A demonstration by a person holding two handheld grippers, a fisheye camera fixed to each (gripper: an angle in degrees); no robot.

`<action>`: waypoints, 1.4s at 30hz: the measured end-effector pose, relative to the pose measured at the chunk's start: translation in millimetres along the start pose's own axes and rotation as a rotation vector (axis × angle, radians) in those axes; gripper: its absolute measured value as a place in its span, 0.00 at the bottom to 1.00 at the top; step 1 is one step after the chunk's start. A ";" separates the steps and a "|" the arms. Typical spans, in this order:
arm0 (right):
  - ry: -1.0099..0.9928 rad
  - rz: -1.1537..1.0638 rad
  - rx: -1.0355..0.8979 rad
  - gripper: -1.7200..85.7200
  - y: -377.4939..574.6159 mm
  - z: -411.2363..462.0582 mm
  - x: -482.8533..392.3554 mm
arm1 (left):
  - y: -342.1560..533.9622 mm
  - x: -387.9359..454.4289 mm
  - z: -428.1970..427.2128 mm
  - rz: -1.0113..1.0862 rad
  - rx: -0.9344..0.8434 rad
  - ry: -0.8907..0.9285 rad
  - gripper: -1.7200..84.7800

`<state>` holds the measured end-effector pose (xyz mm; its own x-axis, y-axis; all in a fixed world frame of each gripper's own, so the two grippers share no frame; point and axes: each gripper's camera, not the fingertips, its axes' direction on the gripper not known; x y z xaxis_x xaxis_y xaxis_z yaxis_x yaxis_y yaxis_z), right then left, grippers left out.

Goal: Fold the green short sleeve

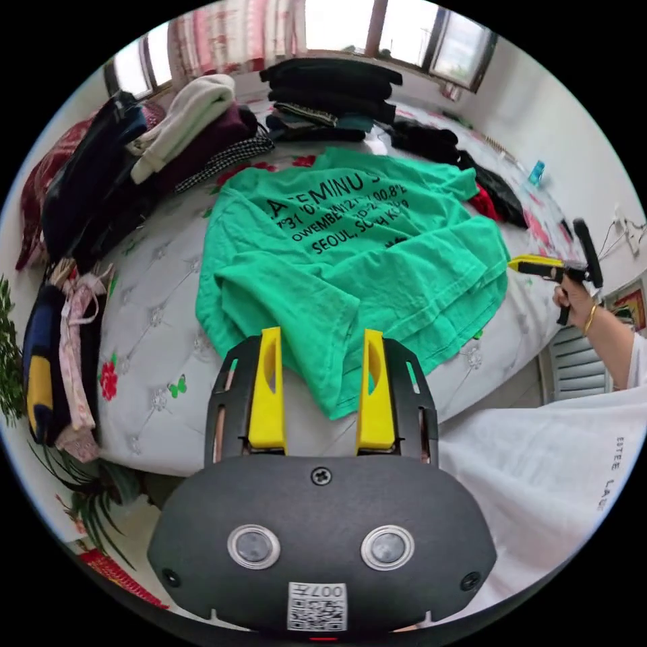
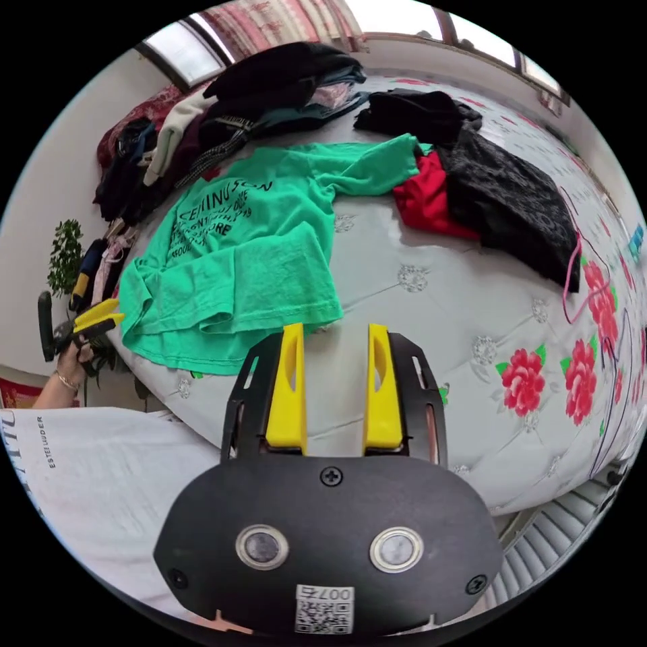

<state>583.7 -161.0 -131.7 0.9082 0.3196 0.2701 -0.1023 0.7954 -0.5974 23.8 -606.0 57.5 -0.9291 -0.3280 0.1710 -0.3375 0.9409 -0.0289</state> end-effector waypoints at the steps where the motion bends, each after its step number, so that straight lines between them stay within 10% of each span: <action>1: 0.011 -0.040 -0.005 0.09 -3.2 4.7 -7.6 | -4.1 1.1 6.5 -0.001 -0.019 -0.014 0.16; 17: -0.045 0.067 0.193 0.02 100.5 -93.4 -7.1 | 141.2 -42.8 -10.8 -0.447 -0.108 -0.066 0.02; 34: -0.087 -0.012 0.150 0.02 148.0 -116.1 -15.0 | 114.3 31.2 23.5 0.025 -0.102 -0.237 0.12; 42: -0.063 -0.040 0.184 0.02 180.0 -154.7 -11.3 | 202.1 -70.4 -29.0 -0.457 0.132 0.156 0.02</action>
<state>617.8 -101.1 -359.1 0.8867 0.3123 0.3410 -0.1439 0.8872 -0.4384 25.3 -390.4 68.3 -0.6517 -0.6778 0.3403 -0.7302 0.6821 -0.0398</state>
